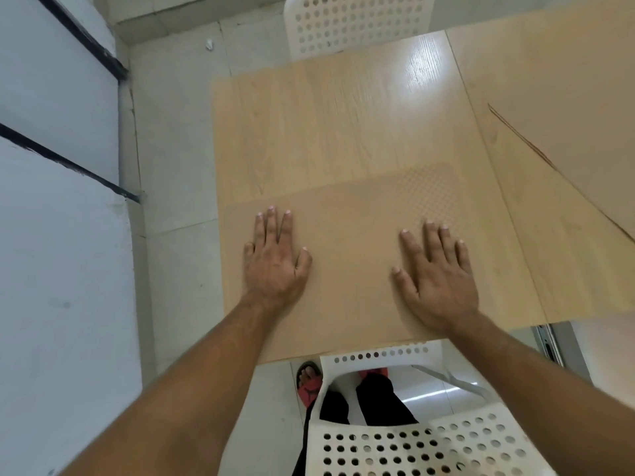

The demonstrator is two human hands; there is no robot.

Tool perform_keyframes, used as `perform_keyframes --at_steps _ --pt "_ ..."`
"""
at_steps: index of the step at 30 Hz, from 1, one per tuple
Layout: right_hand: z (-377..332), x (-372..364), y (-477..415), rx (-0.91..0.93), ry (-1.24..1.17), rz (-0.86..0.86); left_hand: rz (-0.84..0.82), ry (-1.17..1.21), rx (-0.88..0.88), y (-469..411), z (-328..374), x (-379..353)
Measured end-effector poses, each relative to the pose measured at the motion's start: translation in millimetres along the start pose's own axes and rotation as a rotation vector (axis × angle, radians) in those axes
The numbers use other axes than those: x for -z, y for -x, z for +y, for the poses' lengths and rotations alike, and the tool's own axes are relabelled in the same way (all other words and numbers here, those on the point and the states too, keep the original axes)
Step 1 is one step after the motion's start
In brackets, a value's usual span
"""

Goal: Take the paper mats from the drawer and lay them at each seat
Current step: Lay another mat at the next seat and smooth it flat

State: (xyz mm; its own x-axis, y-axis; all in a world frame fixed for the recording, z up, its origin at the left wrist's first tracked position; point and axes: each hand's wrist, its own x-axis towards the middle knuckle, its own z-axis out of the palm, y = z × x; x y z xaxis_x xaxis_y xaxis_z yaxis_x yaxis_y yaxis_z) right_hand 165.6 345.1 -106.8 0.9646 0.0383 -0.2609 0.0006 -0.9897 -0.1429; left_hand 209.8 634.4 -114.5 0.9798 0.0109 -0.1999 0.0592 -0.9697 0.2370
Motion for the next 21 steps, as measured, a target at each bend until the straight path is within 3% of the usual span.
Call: perform_keyframes --at_steps 14,21 --pt "0 4 8 -0.014 -0.036 0.034 0.015 0.045 -0.001 17 11 6" --pt "8 36 52 -0.167 -0.163 0.052 -0.033 0.164 -0.222 46 105 20"
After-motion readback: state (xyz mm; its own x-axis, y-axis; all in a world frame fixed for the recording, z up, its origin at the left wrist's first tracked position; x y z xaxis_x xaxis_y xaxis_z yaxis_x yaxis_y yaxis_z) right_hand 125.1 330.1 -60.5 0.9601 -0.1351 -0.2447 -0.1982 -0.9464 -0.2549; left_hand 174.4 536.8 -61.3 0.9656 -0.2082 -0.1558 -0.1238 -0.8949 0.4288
